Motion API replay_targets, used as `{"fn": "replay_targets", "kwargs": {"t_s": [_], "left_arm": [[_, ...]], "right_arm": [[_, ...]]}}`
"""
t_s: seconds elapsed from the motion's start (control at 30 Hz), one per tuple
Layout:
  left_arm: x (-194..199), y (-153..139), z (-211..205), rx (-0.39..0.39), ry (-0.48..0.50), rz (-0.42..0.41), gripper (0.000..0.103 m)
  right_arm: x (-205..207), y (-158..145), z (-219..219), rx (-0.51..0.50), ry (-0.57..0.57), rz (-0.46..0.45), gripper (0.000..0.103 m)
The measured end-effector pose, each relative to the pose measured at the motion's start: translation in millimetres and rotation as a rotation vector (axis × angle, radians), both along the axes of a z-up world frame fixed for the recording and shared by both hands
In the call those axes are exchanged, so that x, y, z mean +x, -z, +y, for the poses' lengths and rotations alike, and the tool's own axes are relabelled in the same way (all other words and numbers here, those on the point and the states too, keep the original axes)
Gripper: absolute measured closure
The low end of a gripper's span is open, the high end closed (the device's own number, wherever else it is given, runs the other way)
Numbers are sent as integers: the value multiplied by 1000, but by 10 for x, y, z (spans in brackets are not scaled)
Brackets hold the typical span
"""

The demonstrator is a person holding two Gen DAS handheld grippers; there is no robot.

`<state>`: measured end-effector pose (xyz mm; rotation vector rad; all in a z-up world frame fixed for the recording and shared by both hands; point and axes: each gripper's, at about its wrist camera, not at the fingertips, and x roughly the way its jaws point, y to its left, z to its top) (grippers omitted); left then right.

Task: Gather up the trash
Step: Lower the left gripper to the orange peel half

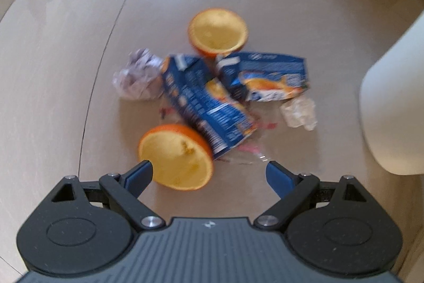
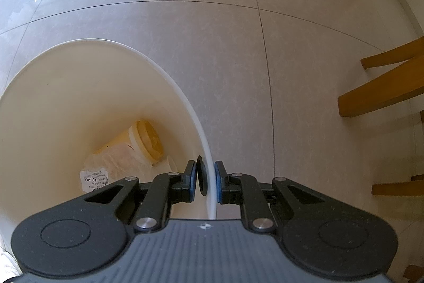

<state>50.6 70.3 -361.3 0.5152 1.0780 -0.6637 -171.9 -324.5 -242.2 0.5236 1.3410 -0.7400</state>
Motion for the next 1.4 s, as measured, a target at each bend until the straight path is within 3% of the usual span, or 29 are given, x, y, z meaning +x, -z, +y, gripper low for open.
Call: {"fn": "replay_targets", "kwargs": {"t_s": [0.27, 0.47, 0.7, 0.97, 1.0, 1.03, 1.1, 1.23, 1.27, 1.33, 1.4], "left_arm": [[128, 284, 139, 1, -12, -26, 11], [195, 342, 129, -9, 2, -47, 12], [207, 364, 94, 11, 27, -85, 27], [145, 329, 110, 43, 58, -97, 36], [138, 311, 107, 39, 67, -85, 54], [140, 306, 85, 40, 71, -69, 64], [142, 286, 65, 54, 72, -44, 63], [95, 249, 27, 87, 118, -72, 59], [105, 236, 15, 89, 111, -75, 53], [120, 220, 48, 78, 80, -77, 29], [134, 207, 99, 78, 55, -95, 18]], "right_arm": [[12, 1, 14, -6, -3, 3, 86], [19, 4, 15, -6, 0, 5, 86], [44, 14, 23, -9, -3, 11, 86], [40, 15, 11, -6, 2, 9, 86], [38, 15, 7, -5, 3, 9, 86], [39, 17, 5, -5, 2, 10, 86], [40, 12, 7, -5, 0, 12, 86], [43, 10, 7, -6, 0, 12, 86], [41, 10, 8, -6, 0, 11, 86], [31, 8, 7, -3, 2, 8, 86], [32, 8, 6, -3, 0, 10, 86]]}}
